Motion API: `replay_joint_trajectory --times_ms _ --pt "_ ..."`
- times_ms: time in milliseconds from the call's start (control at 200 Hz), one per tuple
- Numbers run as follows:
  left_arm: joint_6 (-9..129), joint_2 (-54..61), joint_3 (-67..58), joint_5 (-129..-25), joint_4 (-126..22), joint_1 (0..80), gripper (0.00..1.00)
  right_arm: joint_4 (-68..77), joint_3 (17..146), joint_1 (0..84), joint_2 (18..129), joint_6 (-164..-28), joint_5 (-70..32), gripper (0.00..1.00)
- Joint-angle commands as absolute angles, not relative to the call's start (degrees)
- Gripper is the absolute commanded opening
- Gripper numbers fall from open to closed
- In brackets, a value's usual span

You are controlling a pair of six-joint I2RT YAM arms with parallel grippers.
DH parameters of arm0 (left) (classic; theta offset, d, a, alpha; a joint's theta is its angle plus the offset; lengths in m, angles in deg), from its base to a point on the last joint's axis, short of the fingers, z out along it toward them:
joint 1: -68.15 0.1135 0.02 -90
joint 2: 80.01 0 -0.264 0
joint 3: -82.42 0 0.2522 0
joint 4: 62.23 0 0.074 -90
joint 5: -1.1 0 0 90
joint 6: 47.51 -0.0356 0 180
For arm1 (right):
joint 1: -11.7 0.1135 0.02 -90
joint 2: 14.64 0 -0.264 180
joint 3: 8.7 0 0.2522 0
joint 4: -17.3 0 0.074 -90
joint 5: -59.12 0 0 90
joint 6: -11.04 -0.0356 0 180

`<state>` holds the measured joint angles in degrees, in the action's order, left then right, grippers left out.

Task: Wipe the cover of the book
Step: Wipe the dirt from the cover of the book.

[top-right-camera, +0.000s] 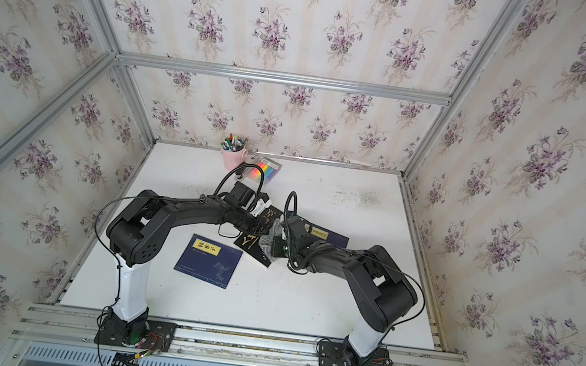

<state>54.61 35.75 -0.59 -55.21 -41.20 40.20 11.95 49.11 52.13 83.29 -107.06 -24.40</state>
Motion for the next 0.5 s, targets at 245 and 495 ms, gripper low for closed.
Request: replay_joint_trajectory --times_ms 245,495 --pt "55.02 30.81 2.26 -61.44 -38.01 41.14 0.0 -0.33 48.65 52.41 85.38 -106.82 -22.38 0.0" --pt "54.39 27.27 2.93 -59.48 -37.77 41.81 0.0 -0.14 48.4 52.4 85.44 -106.99 -22.61 0.0"
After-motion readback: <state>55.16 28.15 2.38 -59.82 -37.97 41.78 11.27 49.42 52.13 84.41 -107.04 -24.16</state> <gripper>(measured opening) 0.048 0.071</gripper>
